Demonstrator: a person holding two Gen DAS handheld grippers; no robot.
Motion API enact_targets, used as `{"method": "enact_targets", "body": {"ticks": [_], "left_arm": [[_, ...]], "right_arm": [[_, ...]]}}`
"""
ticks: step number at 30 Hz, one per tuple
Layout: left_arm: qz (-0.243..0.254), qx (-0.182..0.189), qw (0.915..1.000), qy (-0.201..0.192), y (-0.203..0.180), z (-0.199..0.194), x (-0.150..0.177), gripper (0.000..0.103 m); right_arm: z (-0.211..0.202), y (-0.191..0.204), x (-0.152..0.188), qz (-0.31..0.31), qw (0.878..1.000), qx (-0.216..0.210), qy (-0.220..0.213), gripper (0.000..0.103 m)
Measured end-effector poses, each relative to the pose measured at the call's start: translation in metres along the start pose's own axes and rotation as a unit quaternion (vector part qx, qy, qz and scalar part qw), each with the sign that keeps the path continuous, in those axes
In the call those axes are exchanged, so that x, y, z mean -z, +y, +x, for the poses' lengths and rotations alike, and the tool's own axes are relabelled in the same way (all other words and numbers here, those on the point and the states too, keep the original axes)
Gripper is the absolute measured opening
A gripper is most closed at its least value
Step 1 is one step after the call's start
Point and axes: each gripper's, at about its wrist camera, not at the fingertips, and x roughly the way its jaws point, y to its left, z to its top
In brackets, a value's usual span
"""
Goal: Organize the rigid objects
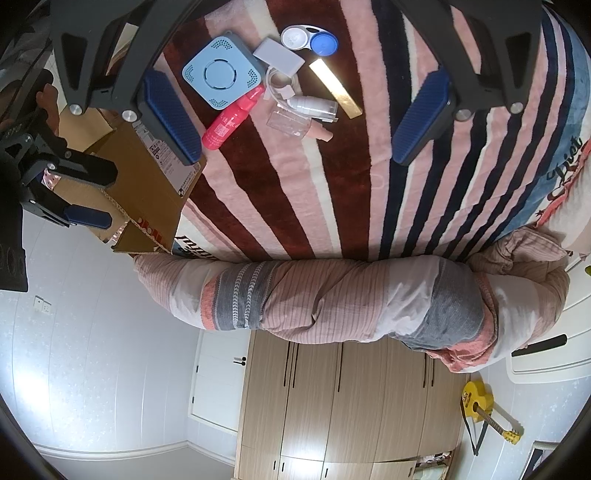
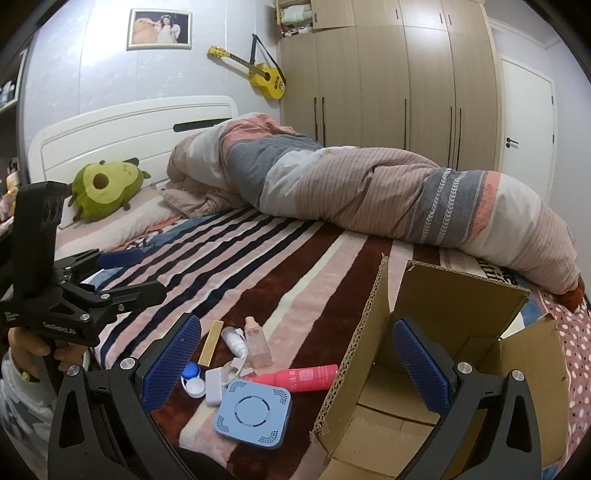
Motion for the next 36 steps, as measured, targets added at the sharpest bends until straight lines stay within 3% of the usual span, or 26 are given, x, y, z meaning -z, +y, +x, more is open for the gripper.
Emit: {"method": "enact_targets", "body": {"ticks": [36], "left_arm": [[0.001, -0.001, 1.0, -0.001, -0.003, -0.004, -0.01, 0.103]], "right_arm": [[-0.003, 0.001, -0.002, -0.006, 1.0, 0.004, -0.004, 0.103]]}}
